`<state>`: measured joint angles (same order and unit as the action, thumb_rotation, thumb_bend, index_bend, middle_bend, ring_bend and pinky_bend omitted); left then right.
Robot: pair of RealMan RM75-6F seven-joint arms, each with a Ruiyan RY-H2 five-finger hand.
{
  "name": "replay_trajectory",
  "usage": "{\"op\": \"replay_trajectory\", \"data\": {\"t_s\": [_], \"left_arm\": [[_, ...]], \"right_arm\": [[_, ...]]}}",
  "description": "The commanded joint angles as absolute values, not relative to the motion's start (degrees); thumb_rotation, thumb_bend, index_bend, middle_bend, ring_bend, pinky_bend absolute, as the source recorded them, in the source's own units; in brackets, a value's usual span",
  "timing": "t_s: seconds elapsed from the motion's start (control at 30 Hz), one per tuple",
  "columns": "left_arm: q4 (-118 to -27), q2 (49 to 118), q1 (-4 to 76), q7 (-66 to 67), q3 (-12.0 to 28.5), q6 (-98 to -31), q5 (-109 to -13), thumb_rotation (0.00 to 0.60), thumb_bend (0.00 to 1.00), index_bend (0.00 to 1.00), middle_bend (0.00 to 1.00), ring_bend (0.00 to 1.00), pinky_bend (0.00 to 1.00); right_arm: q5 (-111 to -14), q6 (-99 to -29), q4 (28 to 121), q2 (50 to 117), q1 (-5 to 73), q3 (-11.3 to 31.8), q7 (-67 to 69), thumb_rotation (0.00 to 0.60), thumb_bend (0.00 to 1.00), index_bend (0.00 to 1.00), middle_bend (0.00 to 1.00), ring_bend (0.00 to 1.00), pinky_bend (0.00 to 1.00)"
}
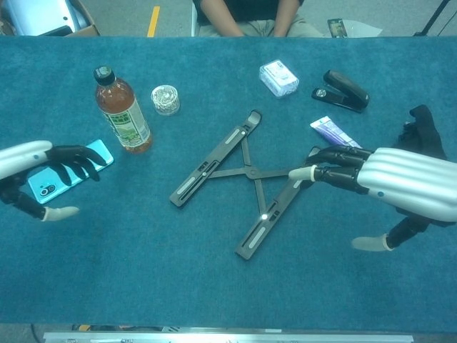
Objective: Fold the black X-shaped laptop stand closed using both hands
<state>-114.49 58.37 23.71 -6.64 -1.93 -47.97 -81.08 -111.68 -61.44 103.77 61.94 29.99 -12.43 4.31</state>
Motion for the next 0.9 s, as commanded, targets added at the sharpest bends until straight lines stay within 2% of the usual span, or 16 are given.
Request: {"op": "replay_trajectory", "data": {"t_s": [0.03,0.17,0.4,0.53,0.9], "left_arm": [[-113.89,59.86,24.99,-6.14,-1.37,-46.73,-79.51,0.600,0.28,0.19,0.29,0.26,0.32],[-113.17,61.85,26.23,-5.56,-0.81,-45.82,-77.54,0.588,0.28,0.19,0.29,0.26,0.32],[-112.29,65.11,28.40,-5.31,0.27,-44.30,-74.19,0.501,0.28,0.19,0.27,0.23,0.29],[-111.73,67.28,30.05,-5.94,1.18,-42.75,-71.50,0.418,0.28,0.19,0.25,0.22,0.28],[-108.22,74.65,33.95,-2.33,3.58,-43.15,-64.28,0.403,0.28,0.18,0.23,0.20,0.28]], "right_arm": [[-110.03,-60.64,102.67,62.66,29.54,-11.11,0.20,0.600,0.14,0.04,0.19,0.00,0.05],[-107.97,-59.52,102.18,63.62,29.47,-10.00,-2.42,0.600,0.10,0.04,0.19,0.00,0.05],[-105.34,-58.67,102.18,65.67,29.30,-8.10,-7.04,0.600,0.06,0.03,0.18,0.00,0.05],[-104.52,-57.61,102.21,66.64,29.69,-7.33,-9.84,0.600,0.06,0.03,0.18,0.00,0.05],[-102.27,-56.95,100.92,68.49,30.16,-5.99,-12.08,0.600,0.06,0.01,0.17,0.00,0.05]]}}
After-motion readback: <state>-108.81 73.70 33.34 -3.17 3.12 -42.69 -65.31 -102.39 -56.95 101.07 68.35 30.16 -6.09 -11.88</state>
